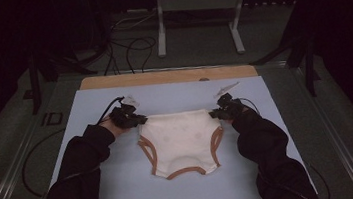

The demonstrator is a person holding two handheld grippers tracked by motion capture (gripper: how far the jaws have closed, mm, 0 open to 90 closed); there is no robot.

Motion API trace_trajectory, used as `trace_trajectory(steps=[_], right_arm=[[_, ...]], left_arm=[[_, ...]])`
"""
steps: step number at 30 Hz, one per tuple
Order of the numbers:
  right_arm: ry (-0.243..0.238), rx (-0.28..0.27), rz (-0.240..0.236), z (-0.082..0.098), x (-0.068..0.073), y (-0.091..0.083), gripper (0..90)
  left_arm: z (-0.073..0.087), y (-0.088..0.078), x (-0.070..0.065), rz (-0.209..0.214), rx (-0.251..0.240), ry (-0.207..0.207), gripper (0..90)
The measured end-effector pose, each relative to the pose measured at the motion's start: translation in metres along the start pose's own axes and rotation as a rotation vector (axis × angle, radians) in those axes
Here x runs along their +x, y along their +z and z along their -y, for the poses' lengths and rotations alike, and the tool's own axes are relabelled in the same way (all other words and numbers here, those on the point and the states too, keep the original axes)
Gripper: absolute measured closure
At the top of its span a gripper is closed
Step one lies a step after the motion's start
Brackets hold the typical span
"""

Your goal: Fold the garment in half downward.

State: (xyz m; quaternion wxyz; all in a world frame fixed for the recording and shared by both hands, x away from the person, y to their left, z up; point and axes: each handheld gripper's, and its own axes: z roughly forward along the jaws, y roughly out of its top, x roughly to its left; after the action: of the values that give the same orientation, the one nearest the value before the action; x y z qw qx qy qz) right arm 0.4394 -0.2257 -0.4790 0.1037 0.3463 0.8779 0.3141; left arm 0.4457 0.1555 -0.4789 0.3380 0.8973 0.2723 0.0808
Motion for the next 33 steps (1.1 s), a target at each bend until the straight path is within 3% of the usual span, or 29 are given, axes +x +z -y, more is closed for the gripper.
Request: trace_trajectory(steps=[18,27,33], right_arm=[[0.032,-0.003,0.033,-0.016,-0.014,0.013,85.8],[0.041,0.024,0.035,-0.017,-0.02,0.023,85.6],[0.043,0.007,0.036,-0.019,-0.022,0.023,85.6]], left_arm=[[-0.003,0.013,0.015,-0.065,0.002,-0.068,84.6],[-0.003,0.02,0.018,-0.067,0.014,-0.087,84.6],[-0.003,0.019,0.02,-0.069,0.014,-0.093,84.3]])
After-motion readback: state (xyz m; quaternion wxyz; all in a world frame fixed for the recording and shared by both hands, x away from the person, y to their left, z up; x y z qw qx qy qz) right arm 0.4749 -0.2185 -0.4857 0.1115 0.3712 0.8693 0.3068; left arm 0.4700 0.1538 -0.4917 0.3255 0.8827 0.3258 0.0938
